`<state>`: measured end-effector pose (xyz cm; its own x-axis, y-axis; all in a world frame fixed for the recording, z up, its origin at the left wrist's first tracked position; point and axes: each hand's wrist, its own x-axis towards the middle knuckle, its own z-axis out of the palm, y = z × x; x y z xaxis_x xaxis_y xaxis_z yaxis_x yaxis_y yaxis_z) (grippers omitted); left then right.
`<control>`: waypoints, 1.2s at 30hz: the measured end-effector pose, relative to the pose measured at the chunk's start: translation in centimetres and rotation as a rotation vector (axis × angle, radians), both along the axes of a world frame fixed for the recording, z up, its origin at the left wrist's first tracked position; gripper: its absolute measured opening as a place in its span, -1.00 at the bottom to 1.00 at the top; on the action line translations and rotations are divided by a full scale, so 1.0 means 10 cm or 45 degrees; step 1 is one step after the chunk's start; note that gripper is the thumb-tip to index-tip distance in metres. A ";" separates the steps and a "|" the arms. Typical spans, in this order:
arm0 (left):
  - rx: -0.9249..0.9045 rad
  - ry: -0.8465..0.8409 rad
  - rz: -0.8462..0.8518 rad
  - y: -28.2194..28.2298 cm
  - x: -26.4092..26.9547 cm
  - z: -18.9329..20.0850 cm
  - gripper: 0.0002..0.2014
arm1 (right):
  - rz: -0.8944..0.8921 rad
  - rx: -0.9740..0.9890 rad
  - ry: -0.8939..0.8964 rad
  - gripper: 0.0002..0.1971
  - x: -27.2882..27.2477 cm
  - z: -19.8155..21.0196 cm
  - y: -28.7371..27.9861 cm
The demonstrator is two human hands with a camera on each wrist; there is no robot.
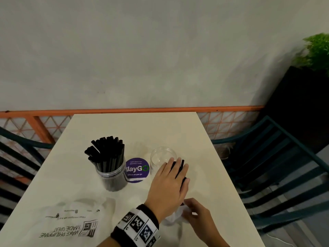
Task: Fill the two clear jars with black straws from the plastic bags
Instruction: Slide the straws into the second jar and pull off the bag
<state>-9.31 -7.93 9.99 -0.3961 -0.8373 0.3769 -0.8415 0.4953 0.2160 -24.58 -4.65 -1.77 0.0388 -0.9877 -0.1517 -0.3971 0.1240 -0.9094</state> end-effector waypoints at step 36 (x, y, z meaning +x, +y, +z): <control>0.181 0.344 0.162 -0.66 0.25 0.25 0.12 | -0.219 -1.140 0.944 -0.64 -0.25 1.84 -0.97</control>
